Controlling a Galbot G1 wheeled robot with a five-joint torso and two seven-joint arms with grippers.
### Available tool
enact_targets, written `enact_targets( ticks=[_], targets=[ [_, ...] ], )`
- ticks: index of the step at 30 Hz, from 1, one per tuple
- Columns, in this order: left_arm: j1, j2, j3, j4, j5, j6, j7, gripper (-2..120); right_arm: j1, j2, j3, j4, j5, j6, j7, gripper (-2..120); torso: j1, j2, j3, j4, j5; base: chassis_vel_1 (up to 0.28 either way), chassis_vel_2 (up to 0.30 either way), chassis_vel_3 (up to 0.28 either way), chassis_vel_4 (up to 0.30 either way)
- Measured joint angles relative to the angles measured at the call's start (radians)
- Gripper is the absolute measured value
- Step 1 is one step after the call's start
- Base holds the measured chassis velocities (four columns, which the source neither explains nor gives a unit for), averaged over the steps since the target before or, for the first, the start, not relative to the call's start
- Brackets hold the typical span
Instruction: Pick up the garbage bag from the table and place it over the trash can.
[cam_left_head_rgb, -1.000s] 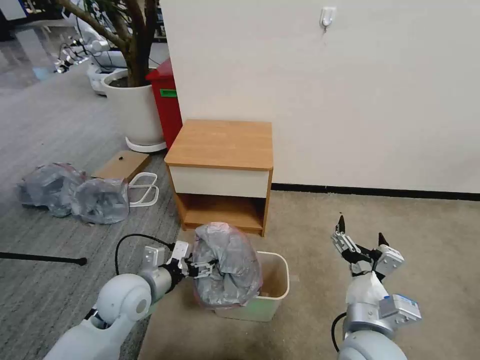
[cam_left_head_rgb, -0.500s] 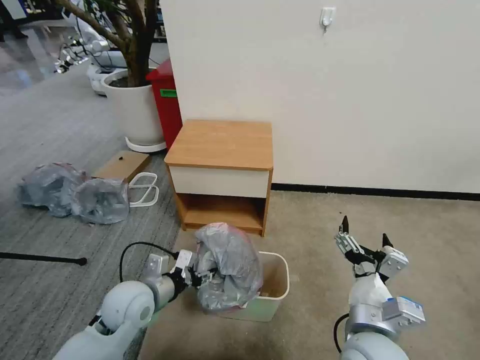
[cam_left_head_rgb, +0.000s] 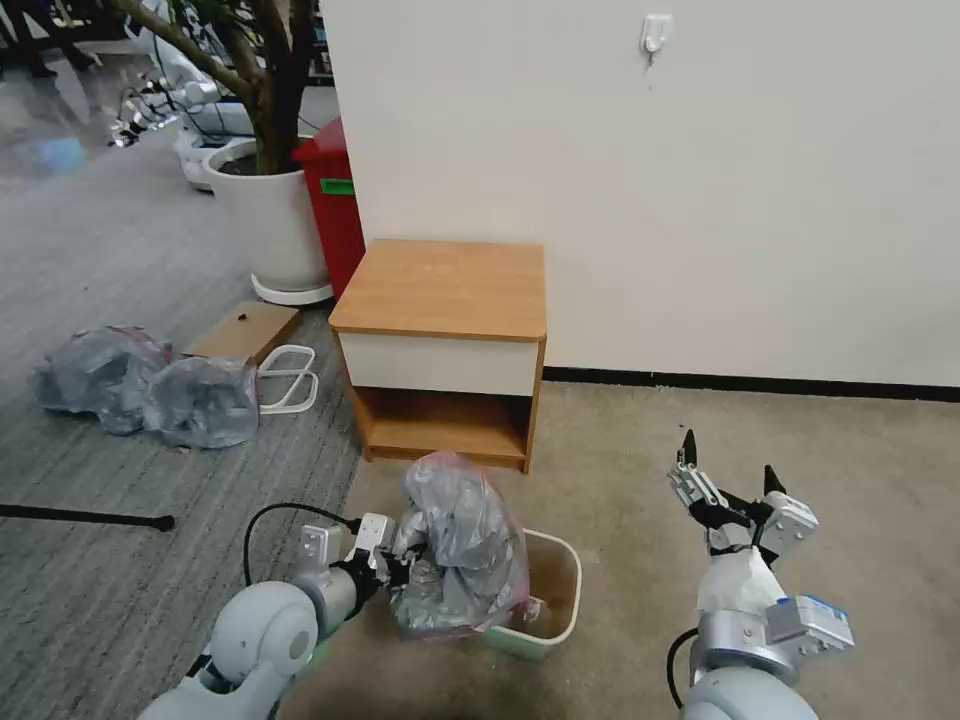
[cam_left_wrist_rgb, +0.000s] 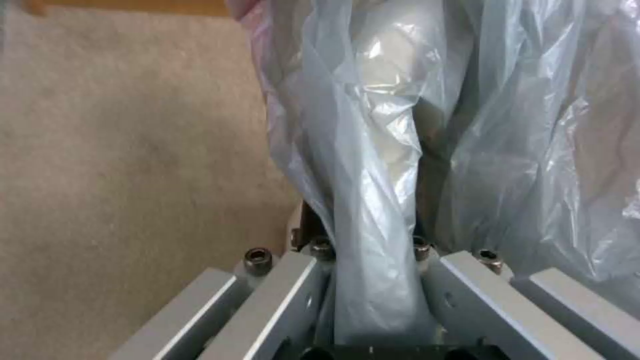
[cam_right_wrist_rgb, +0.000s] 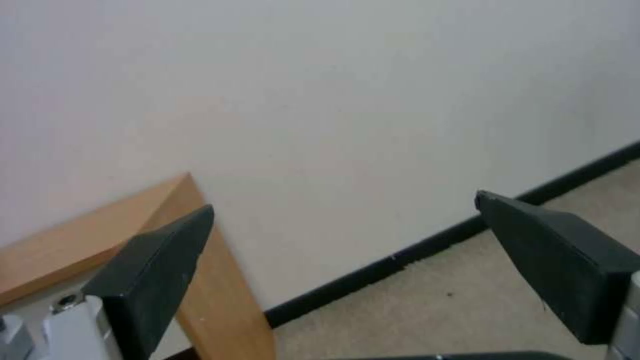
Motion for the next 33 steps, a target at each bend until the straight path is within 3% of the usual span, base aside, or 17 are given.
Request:
enact_targets(
  ticks=[3,4,7,8,10,12,14,15,17,21,26,33],
  targets=[
    [0.029,-0.014,-0.021,-0.022,0.096,-0.107,0.0,3,0.014,-0.019,-0.008,0.014,-0.024,-0.011,-0.085,100,0.0,0.0,0.0,0.0,0.0004,0.0,0.0,0.0,0.0],
    [0.029,-0.014,-0.021,-0.022,0.096,-0.107,0.0,3,0.014,-0.019,-0.008,0.014,-0.024,-0.011,-0.085,100,0.0,0.0,0.0,0.0,0.0004,0.0,0.0,0.0,0.0],
    [0.067,-0.024,-0.041,-0.039,0.182,-0.232,0.019,3,0.018,-0.074,-0.053,0.041,-0.022,-0.084,-0.207,100,0.0,0.0,0.0,0.0001,0.0005,0.0,0.0,0.0,0.0],
    [0.067,-0.024,-0.041,-0.039,0.182,-0.232,0.019,3,0.018,-0.074,-0.053,0.041,-0.022,-0.084,-0.207,100,0.0,0.0,0.0,0.0001,0.0005,0.0,0.0,0.0,0.0],
    [0.082,-0.033,-0.053,-0.045,0.193,-0.298,0.021,3,0.022,-0.122,-0.078,0.068,0.044,-0.172,-0.317,100,0.0,0.0,0.0,0.0001,0.0005,0.0,0.0,0.0,0.0],
    [0.095,-0.042,-0.063,-0.05,0.195,-0.321,0.021,3,0.037,-0.173,-0.094,0.084,0.111,-0.277,-0.417,100,0.0,0.0,0.0,0.0001,0.0005,0.0,0.0,0.0,0.0],
    [0.1,-0.045,-0.066,-0.053,0.195,-0.327,0.021,3,0.045,-0.195,-0.098,0.091,0.142,-0.324,-0.454,100,0.0,0.0,0.0,0.0001,0.0006,0.0,0.0,0.0,0.0],
    [0.107,-0.05,-0.068,-0.057,0.196,-0.341,0.021,3,0.063,-0.233,-0.107,0.1,0.199,-0.414,-0.498,100,0.0,0.0,0.0,0.0001,0.0005,0.0,0.0,0.0,0.0],
    [0.115,-0.055,-0.068,-0.057,0.208,-0.374,0.023,3,0.087,-0.269,-0.121,0.102,0.258,-0.506,-0.519,100,0.0,0.0,0.0,0.0002,0.0005,0.0,0.0,0.0,0.0],
    [0.122,-0.068,-0.066,-0.056,0.216,-0.405,0.034,3,0.114,-0.294,-0.143,0.102,0.351,-0.579,-0.521,100,0.0,0.0,0.0,0.0001,0.0006,0.0,0.0,0.0,0.0],
    [0.13,-0.084,-0.056,-0.049,0.217,-0.459,0.052,3,0.148,-0.286,-0.174,0.054,0.385,-0.585,-0.486,100,0.0,0.0,0.0,0.0001,0.0006,0.0,0.0,0.0,0.0],
    [0.139,-0.092,-0.044,-0.049,0.238,-0.472,0.066,3,0.206,-0.265,-0.217,0.006,0.396,-0.574,-0.377,100,0.0,0.0,0.0,0.0001,0.0005,0.0,0.0,0.0,0.0]
  ],
)
